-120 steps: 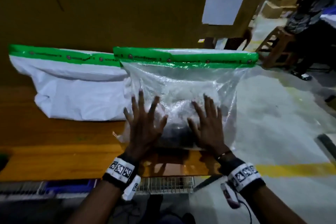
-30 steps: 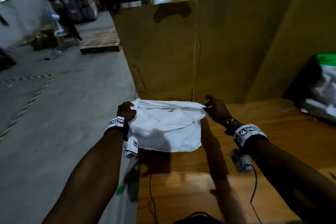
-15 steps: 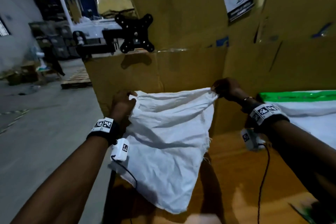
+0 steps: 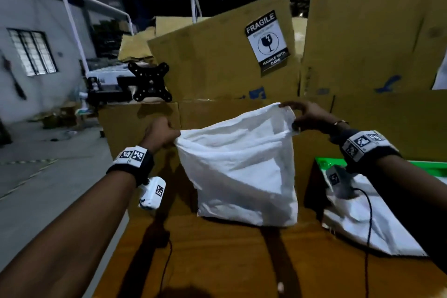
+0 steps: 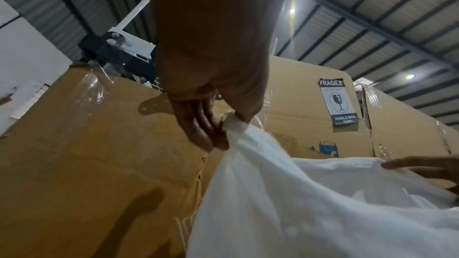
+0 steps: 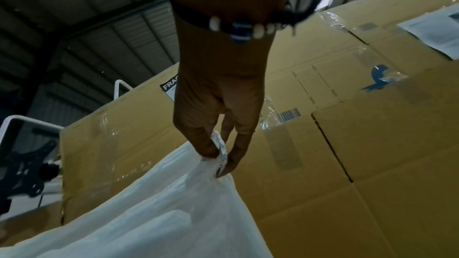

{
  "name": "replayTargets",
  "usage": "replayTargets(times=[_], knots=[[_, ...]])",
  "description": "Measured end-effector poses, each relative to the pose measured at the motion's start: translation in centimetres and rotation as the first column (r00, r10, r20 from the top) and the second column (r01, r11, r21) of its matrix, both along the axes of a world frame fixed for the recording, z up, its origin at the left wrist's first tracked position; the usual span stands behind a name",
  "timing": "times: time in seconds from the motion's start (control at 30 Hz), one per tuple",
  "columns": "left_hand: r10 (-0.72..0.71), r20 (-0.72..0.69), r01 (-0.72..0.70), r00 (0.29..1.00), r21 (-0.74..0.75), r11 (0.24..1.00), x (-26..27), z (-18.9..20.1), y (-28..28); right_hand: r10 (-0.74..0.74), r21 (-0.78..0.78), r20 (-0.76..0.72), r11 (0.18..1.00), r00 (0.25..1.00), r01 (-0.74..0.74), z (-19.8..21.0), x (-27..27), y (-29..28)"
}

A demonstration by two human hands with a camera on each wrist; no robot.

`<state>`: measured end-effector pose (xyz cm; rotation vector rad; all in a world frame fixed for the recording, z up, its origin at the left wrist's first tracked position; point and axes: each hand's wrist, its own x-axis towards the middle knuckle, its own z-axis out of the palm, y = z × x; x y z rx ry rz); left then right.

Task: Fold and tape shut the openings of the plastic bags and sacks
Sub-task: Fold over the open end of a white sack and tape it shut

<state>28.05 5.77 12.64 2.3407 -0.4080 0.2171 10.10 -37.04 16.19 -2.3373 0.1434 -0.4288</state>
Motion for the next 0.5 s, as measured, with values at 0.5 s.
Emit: replayTargets(times=[0.5], knots=[[0.045, -0.040, -0.055, 0.998, -0.308, 0.950, -8.8, -2.6, 2.1, -0.182, 0.019, 0.177, 0.983, 0.967, 0.181, -1.1, -5.4, -1.5]])
